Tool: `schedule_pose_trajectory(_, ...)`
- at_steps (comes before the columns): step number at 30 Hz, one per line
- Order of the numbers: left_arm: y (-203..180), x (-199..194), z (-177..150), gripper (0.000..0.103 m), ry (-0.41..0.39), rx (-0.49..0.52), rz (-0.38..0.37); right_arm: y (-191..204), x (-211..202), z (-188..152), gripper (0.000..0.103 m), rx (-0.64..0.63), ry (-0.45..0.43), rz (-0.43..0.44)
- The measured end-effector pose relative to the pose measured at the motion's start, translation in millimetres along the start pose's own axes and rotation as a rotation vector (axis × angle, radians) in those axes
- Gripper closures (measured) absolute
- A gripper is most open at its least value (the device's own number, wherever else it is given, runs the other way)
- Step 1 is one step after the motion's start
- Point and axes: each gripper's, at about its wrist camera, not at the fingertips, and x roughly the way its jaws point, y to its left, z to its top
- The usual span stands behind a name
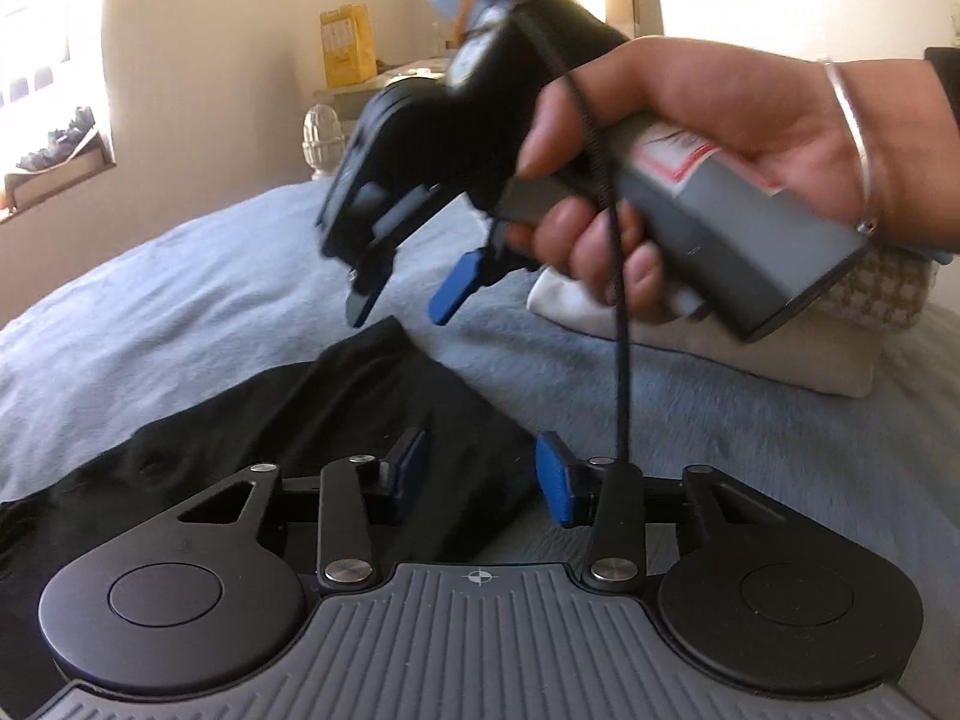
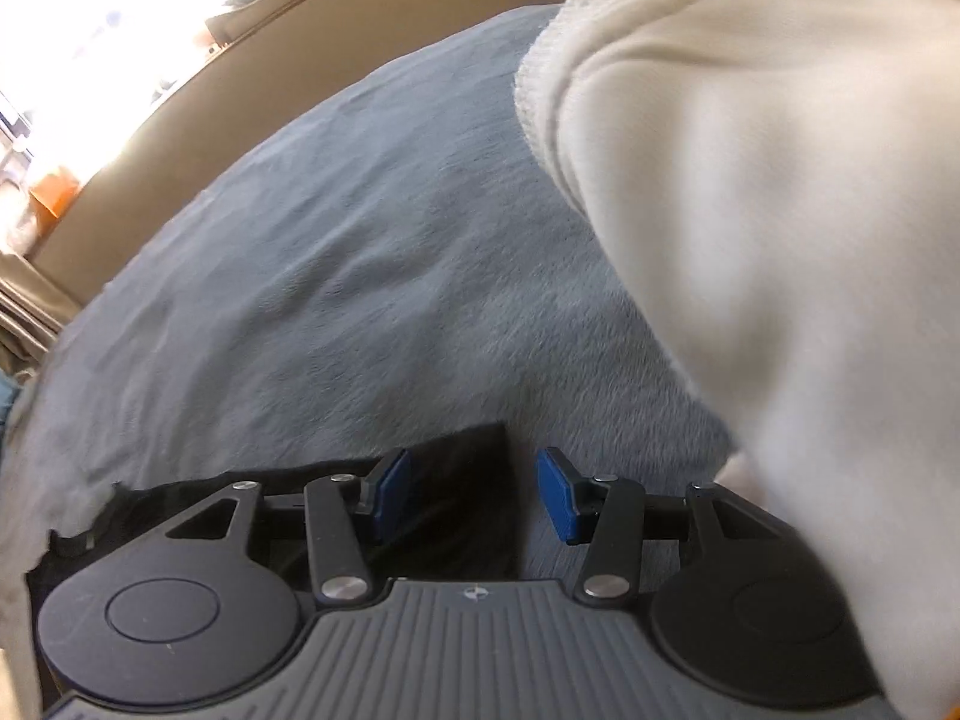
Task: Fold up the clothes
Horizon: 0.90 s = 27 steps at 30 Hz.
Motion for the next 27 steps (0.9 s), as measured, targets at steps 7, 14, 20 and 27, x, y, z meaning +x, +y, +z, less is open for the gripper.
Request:
schedule_pose_trajectory(7,-4,14,-4,0.079,0.018,-0.013,0.000,12,2,-12,0.055,-0.118,-0.055,-0.093)
schedule_pose_trajectory(14,2,22,-9,0.098,0.029,-0.067,0.003,30,17,-19,0.056,-0.179,-0.060,-0.125)
schedule_pose_trajectory(20,21,7,-7,0.102,0.002,-0.182,0.013,39,8,-18,0.101,-0.214,-0.096,-0.122)
schedule_pose_trajectory(27,64,-34,-7,0.102,-0.062,-0.427,0.012,81,-28,-16,0.101,-0.302,-0.157,-0.039)
